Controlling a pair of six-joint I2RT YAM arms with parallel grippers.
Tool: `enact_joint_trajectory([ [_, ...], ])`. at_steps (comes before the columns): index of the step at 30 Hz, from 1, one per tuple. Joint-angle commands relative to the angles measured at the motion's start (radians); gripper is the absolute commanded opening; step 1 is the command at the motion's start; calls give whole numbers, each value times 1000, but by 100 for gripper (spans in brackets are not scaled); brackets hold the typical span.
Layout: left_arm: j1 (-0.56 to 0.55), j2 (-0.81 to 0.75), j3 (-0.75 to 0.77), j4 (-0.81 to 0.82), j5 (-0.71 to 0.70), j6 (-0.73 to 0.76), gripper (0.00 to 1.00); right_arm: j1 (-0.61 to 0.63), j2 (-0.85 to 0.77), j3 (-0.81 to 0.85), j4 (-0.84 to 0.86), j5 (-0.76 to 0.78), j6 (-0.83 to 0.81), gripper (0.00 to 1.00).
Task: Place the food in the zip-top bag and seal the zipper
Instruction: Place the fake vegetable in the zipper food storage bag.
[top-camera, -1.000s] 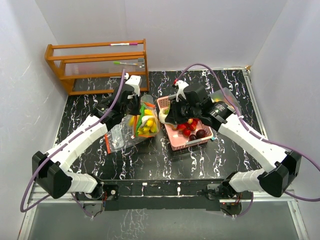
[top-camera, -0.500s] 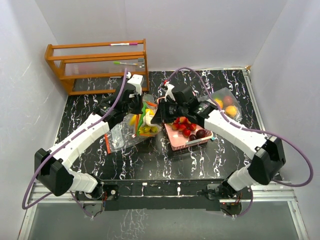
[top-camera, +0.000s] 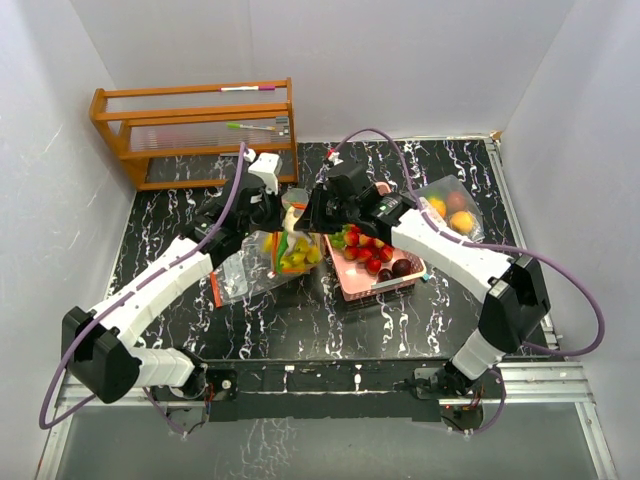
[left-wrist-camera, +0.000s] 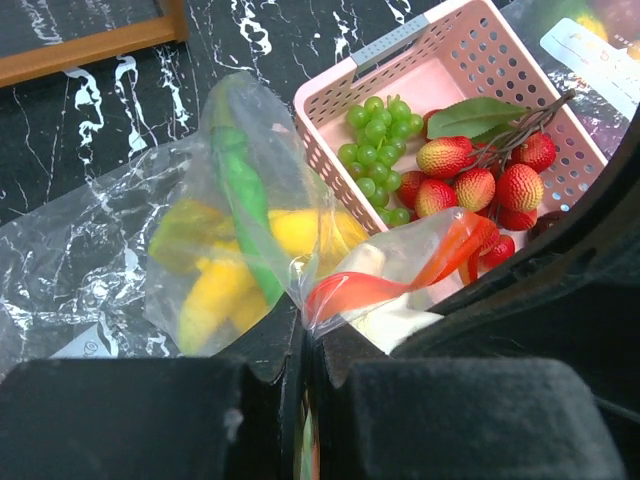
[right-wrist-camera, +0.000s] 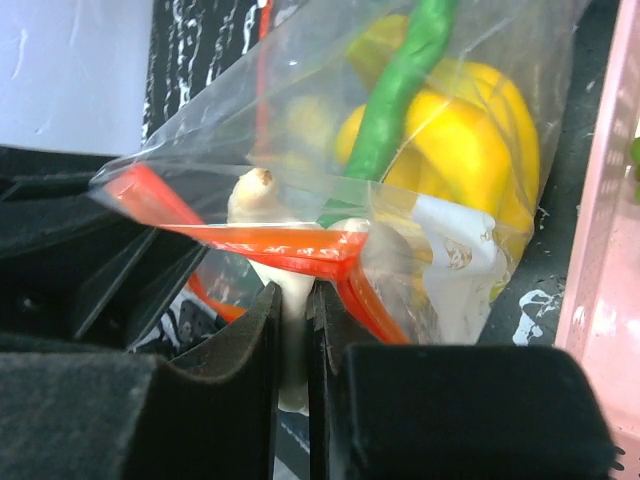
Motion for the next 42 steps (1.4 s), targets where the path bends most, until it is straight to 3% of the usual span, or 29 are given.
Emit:
enact_joint_trajectory([
  [1,-14,-70,-30,44,102,-47,0,28,30,65,140,219,58,8],
  [3,-15,-72,-30,42,101,-46,0,53,61,97,118,271,42,13],
  [6,-14,-74,-24,37,96,-43,0,83,84,123,117,306,21,40],
  [16,-14,-43,-22,16,3,-31,0,132,50,194,16,316,-58,69],
  [27,-14,20,12,5,-10,-27,0,133,-120,95,69,276,-126,70],
  [32,-14,26,34,-1,-10,-15,0,133,-150,84,-69,370,-128,68],
  [38,-14,24,43,-10,-21,-6,0,133,-164,-100,-60,298,-55,65],
  [42,-14,22,38,-12,-21,-3,0,136,-204,-168,-65,379,-15,60],
])
